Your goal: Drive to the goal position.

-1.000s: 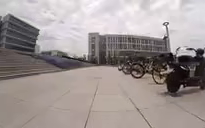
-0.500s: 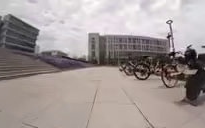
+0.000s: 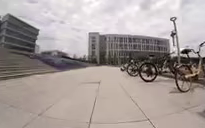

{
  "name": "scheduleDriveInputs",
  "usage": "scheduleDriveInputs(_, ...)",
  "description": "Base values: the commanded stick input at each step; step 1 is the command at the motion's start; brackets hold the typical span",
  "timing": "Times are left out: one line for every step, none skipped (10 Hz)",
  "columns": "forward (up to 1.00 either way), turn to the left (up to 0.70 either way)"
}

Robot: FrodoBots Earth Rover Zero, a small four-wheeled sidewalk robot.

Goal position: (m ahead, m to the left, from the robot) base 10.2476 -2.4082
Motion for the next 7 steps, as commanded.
scheduleDriveInputs(1.00, -0.15)
scheduleDriveInputs(1.00, -0.13)
scheduleDriveInputs(1.00, 0.00)
scheduleDriveInputs(1.00, 0.00)
scheduleDriveInputs(1.00, 0.00)
scheduleDriveInputs(1.00, 0.00)
scheduleDriveInputs(1.00, 0.00)
